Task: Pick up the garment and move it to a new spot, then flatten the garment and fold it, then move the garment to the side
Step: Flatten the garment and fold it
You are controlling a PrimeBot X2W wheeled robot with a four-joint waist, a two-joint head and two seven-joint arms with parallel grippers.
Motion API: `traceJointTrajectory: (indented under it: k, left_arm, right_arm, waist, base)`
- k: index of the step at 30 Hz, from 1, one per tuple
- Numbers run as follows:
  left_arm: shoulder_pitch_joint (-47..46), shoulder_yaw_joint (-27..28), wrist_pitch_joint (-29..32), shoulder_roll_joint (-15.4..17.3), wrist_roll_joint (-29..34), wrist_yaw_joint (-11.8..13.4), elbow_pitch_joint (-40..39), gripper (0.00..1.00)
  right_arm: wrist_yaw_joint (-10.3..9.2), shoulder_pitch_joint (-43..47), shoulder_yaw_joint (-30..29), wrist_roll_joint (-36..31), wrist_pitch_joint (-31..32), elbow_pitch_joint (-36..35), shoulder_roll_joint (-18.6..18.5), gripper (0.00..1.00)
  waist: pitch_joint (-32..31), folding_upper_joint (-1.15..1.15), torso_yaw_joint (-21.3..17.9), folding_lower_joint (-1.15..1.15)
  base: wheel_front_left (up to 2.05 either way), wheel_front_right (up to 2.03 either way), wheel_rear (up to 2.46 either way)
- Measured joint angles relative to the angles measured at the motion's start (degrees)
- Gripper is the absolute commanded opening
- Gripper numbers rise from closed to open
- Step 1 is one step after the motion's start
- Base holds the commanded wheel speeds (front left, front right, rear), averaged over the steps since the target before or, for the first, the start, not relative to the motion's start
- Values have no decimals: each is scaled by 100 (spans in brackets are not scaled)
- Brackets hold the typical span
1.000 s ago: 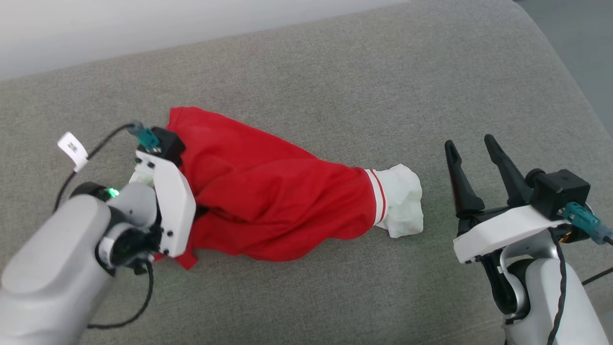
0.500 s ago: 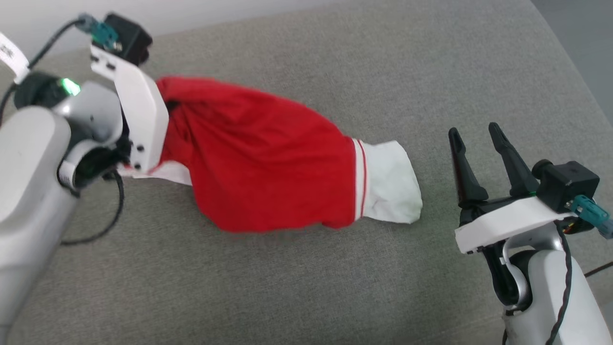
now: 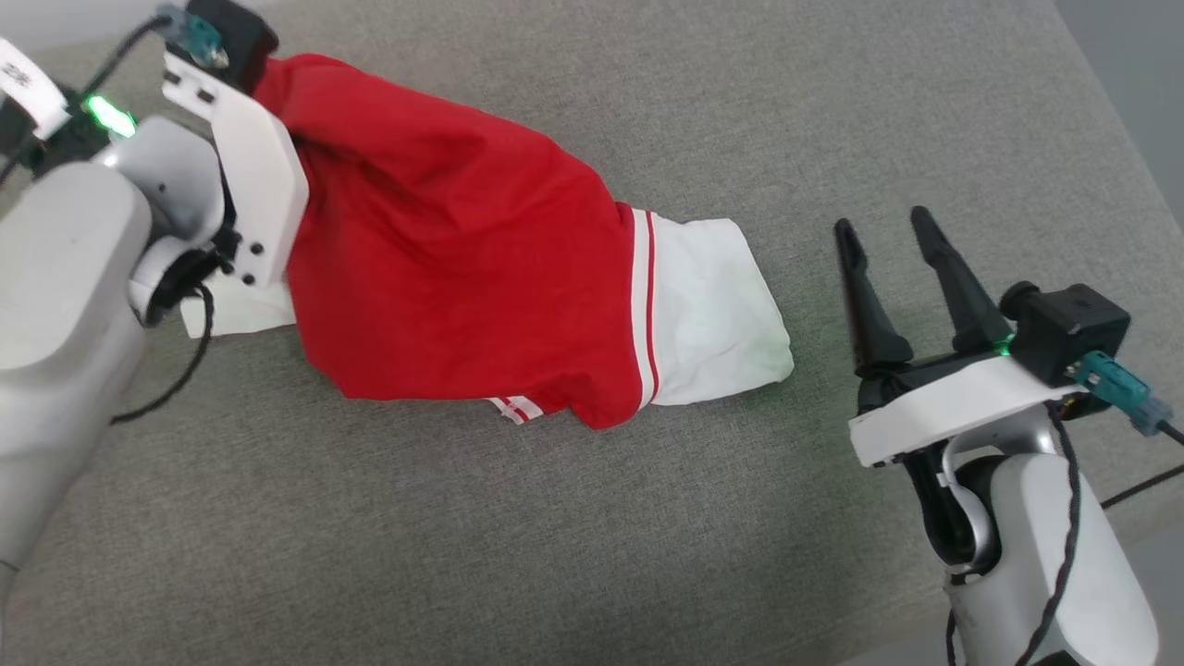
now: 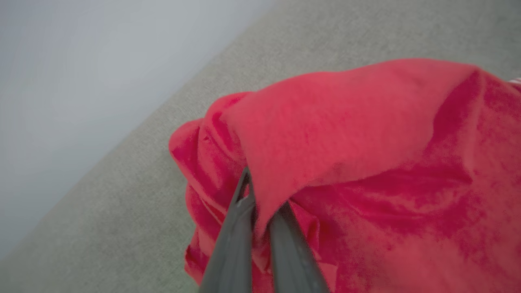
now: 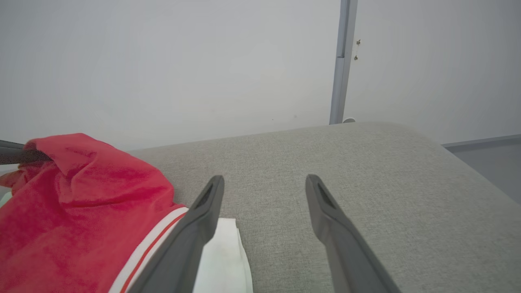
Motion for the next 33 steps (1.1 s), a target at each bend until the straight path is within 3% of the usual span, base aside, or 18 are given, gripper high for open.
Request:
traceJointTrajectory:
  k: [2, 3, 4, 10, 17, 24, 27, 33]
  left_arm:
    - [-29, -214, 25, -22, -208, 0, 146, 56]
    - [-66, -294, 42, -45, -331, 0, 187, 94]
    - [-115, -370, 93, -63, -468, 0, 202, 100]
    - [-303, -662, 509, -11, -1254, 0, 109, 100]
    - [-380, -799, 1148, 30, -1726, 32, -89, 100]
    - [-7, -922, 2013, 56, -2095, 556, -776, 100]
    - [338, -1026, 2374, 153, -2290, 912, -1252, 100]
    - [591, -1088, 2563, 506, -2285, 1291, -1703, 100]
  right_arm:
    - [0, -41, 69, 32, -22, 69, 4, 100]
    - [1, -62, 79, 53, -47, 100, 5, 100]
    - [0, -68, 83, 58, -49, 116, 5, 100]
    - [0, -63, 65, 36, -104, 169, 7, 100]
    - [0, 80, -78, -81, -93, 152, 8, 100]
    - [0, 271, -131, -109, 7, 57, 7, 100]
    - [0, 326, -129, -97, 57, -30, 7, 100]
    - [0, 404, -88, -40, 80, -85, 8, 100]
  waist:
    - [38, 0, -25, 0]
    - [48, 0, -29, 0]
    - [47, 0, -23, 0]
    - [-64, 0, 85, 0]
    - [-361, 0, 235, 0]
    - [-692, 0, 332, 1]
    - [-745, 0, 309, 0]
    - [-669, 0, 207, 0]
  base:
    - [0, 0, 0]
    - [0, 0, 0]
    - [0, 0, 0]
    - [0, 0, 0]
    - [0, 0, 0]
    - [0, 0, 0]
    - [0, 0, 0]
    - [0, 0, 0]
